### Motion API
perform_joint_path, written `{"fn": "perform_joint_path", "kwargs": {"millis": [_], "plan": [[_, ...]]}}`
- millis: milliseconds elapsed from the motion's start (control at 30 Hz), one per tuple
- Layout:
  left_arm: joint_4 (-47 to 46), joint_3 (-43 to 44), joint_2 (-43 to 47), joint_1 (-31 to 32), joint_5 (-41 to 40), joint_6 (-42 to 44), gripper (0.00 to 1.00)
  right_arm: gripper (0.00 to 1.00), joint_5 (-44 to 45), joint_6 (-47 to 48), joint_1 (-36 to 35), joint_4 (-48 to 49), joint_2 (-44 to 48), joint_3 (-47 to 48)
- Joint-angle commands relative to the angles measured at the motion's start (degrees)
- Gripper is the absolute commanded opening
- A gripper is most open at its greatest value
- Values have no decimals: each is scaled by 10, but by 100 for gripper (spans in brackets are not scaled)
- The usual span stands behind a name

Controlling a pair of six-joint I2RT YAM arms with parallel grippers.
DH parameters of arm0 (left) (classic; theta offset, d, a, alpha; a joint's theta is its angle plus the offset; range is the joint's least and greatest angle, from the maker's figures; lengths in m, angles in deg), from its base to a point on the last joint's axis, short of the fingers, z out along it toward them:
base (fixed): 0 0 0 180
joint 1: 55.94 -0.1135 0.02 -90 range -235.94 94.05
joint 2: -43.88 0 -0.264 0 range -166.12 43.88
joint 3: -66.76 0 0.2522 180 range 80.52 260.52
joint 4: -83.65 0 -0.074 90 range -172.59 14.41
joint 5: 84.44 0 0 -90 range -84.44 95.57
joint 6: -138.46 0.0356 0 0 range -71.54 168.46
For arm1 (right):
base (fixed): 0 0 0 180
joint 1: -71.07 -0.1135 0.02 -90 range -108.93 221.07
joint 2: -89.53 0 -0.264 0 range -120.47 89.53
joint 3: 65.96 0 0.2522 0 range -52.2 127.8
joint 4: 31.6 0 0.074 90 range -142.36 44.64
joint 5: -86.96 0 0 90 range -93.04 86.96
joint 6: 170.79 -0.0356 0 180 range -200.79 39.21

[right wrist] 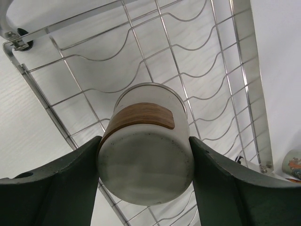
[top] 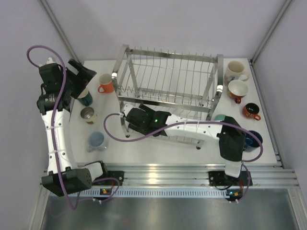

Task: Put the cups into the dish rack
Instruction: Place the cup upside down on the dish rack

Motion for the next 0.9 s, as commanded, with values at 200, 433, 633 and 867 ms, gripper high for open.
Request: {"fn": "perform_joint_path", "kwargs": {"millis": [200,433,633,867], "plan": [[-35,-8,9,-5,12,17,98,22,41,18,19,73,-22,-11],[-40,-13,9,-4,16,13,98,24,27,19,43,82,-22,-15],[-43,-19,10,-4,21,10,98,31,20,32,49,96,-25,-17],[-44,-23,15,-5,19,12,98,50,13,32,53,96,-27,-22]]}}
